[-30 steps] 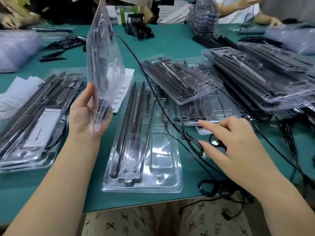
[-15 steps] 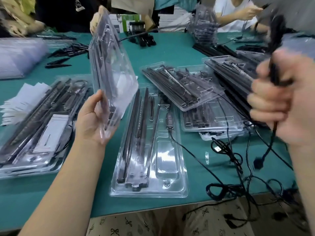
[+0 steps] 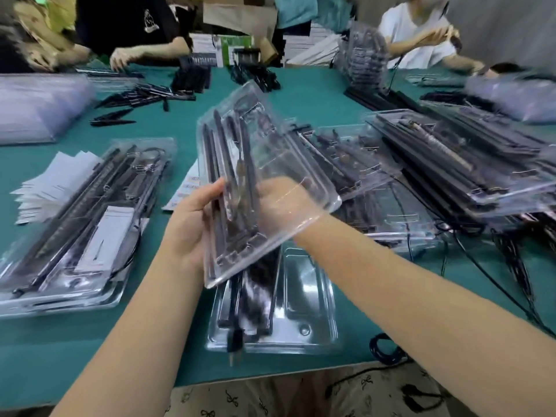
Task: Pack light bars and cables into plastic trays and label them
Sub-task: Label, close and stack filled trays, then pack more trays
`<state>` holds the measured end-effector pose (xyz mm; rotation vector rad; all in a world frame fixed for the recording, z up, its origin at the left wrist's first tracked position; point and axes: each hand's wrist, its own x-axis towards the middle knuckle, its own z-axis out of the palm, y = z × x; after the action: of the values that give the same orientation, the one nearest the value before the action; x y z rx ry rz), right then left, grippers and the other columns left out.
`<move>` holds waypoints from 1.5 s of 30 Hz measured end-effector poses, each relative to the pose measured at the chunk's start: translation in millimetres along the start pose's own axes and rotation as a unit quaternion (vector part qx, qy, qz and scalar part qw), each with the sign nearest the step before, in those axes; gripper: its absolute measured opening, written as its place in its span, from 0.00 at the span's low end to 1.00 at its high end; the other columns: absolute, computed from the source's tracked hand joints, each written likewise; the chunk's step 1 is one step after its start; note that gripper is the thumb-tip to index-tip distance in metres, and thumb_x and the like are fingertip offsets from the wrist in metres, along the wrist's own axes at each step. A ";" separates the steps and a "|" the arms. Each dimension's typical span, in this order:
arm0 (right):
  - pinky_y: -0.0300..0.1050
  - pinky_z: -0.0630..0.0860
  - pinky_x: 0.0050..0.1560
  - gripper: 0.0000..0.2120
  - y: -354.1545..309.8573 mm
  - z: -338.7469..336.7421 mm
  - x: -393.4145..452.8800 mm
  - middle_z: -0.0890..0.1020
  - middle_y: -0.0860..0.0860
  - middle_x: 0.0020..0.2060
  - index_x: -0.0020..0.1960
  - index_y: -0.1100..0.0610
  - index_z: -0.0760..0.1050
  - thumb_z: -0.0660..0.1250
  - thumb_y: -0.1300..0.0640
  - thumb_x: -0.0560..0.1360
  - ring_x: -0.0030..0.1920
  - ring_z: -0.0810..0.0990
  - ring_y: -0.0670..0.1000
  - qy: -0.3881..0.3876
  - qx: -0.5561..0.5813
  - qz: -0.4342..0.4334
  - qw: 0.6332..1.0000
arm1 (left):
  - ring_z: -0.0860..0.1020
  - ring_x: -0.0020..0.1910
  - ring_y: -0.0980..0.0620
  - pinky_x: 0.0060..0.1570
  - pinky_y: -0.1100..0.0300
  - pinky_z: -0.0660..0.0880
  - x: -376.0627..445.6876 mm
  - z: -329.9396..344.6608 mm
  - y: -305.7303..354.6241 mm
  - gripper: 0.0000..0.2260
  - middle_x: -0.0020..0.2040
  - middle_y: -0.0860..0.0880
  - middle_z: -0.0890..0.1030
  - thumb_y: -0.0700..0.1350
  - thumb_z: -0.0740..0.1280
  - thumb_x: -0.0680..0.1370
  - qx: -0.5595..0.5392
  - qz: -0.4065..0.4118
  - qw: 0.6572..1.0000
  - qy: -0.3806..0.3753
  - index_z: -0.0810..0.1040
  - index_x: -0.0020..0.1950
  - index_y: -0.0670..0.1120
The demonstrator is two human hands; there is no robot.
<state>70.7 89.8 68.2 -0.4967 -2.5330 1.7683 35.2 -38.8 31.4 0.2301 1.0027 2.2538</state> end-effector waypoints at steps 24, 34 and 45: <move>0.70 0.51 0.66 0.44 45.5 -104.9 -20.5 0.62 0.57 0.72 0.74 0.55 0.58 0.36 0.27 0.71 0.72 0.57 0.61 0.103 -0.681 0.088 0.720 | 0.82 0.40 0.46 0.34 0.50 0.81 1.2 -8.5 18.3 0.03 0.38 0.46 0.81 0.39 0.61 0.78 0.066 0.047 0.979 0.190 0.74 0.45 0.43; 0.71 0.47 0.68 0.47 40.0 7.2 -111.0 0.51 0.62 0.75 0.75 0.54 0.43 0.52 0.26 0.69 0.73 0.50 0.68 -0.181 -0.639 -0.201 0.721 | 0.84 0.40 0.45 0.34 0.54 0.80 -7.5 -2.2 21.4 0.05 0.39 0.42 0.84 0.38 0.61 0.76 0.027 0.113 0.983 0.144 0.75 0.49 0.38; 0.61 0.76 0.54 0.19 92.7 22.7 -153.0 0.75 0.51 0.64 0.66 0.44 0.69 0.46 0.44 0.82 0.61 0.77 0.55 0.104 -0.493 -0.372 0.780 | 0.83 0.34 0.50 0.33 0.59 0.80 -9.7 -1.6 24.6 0.06 0.37 0.47 0.83 0.39 0.62 0.77 -0.003 0.117 0.982 0.145 0.75 0.50 0.38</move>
<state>234.9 57.5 0.8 0.3194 -2.6752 0.0629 29.9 -58.0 48.9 0.0134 1.1686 2.5562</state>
